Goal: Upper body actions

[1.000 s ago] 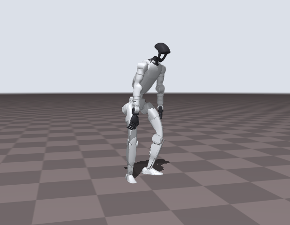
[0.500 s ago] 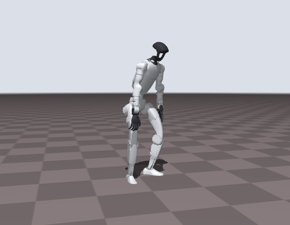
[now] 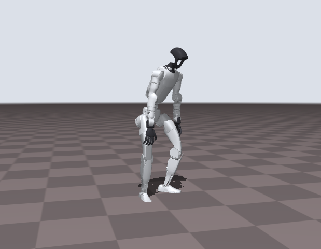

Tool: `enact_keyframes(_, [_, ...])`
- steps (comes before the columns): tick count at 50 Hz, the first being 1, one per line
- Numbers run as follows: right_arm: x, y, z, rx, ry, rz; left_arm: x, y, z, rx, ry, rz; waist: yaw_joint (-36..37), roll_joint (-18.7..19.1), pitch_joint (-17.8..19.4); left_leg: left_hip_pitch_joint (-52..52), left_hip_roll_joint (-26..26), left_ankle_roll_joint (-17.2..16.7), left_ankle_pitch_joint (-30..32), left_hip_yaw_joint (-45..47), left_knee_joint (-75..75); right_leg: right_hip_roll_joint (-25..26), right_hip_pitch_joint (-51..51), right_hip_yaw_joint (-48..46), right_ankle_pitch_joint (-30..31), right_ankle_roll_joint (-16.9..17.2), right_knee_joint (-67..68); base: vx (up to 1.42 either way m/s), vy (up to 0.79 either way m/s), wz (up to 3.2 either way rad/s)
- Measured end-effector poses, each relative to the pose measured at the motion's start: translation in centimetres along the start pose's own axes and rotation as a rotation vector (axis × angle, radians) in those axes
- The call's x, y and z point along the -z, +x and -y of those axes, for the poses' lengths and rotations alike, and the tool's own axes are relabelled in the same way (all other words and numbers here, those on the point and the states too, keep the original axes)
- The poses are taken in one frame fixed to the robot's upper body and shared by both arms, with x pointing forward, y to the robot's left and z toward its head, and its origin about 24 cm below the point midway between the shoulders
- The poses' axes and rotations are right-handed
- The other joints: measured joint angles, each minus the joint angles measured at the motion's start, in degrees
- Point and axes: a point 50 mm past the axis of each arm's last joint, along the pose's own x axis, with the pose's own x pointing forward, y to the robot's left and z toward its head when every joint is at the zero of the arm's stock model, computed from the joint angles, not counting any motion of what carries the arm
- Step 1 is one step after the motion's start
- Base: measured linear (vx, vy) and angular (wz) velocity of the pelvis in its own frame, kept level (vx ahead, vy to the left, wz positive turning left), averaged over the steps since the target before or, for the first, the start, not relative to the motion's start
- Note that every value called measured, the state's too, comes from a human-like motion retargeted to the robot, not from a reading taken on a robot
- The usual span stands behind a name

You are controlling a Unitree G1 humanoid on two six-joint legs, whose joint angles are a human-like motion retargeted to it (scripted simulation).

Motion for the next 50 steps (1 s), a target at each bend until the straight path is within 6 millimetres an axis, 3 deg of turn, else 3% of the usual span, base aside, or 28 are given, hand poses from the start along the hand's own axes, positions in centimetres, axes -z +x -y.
enact_keyframes(12, [1.0, -0.3, -2.0, -0.024, 0.008, -0.058, 2.7, -0.3, 0.4, 0.036, -0.071, -0.09, -0.24, -0.1, -1.13, 3.82, -1.12, -0.62, 1.03, 0.13, -3.64, 0.33, 3.86, -0.16, 0.4, 0.65, -3.2, 0.06, 0.0, 0.05])
enact_keyframes(25, [2.4, -1.4, -6.3, -0.189, 0.028, -0.059, 8.5, -1.7, 2.2, 0.114, -0.073, -0.171, -1.17, -2.28, -3.93, 21.28, -7.61, -1.69, 10.41, 4.49, -26.5, 1.79, 17.16, 0.01, 8.89, 3.1, -21.07, 0.14, 0.02, -0.05])
enact_keyframes(31, [4.1, -2.5, -9.3, -0.269, 0.046, -0.113, 13.0, -3.4, 3.6, 0.139, -0.103, -0.291, -2.49, -1.95, -7.98, 29.68, -9.56, -2.57, 14.54, 4.75, -37.55, 2.99, 23.8, -0.88, 12.75, 5.06, -29.0, 0.22, 0.07, 0.0])
enact_keyframes(37, [6.3, -4.3, -12.6, -0.414, 0.083, -0.205, 17.5, -5.8, 5.7, 0.191, -0.132, -0.474, -3.1, -1.59, -15.15, 33.37, -10.92, -2.82, 15.2, 4.77, -42.35, 3.78, 25.88, -1.09, 12.24, 5.51, -30.52, 0.28, 0.08, 0.04])
enact_keyframes(44, [7.8, -6.3, -15.5, -0.628, 0.195, -0.327, 19.5, -7.7, 8.5, 0.301, -0.243, -0.606, -4.17, -1.15, -19.7, 35.56, -11.07, -2.86, 13.57, 4.33, -42.11, 4.08, 28.52, -2.64, 11.01, 5.94, -30.73, 0.17, 0.09, 0.06])
enact_keyframes(50, [7.9, -7.3, -17.3, -0.659, 0.235, -0.337, 19.7, -8.0, 9.3, 0.34, -0.175, -0.597, -3.66, -0.76, -23.28, 36.28, -11.25, -2.76, 12.85, 4.32, -42.55, 4.44, 29.16, -2.93, 10.34, 6.25, -30.83, 0.12, 0.07, 0.02])
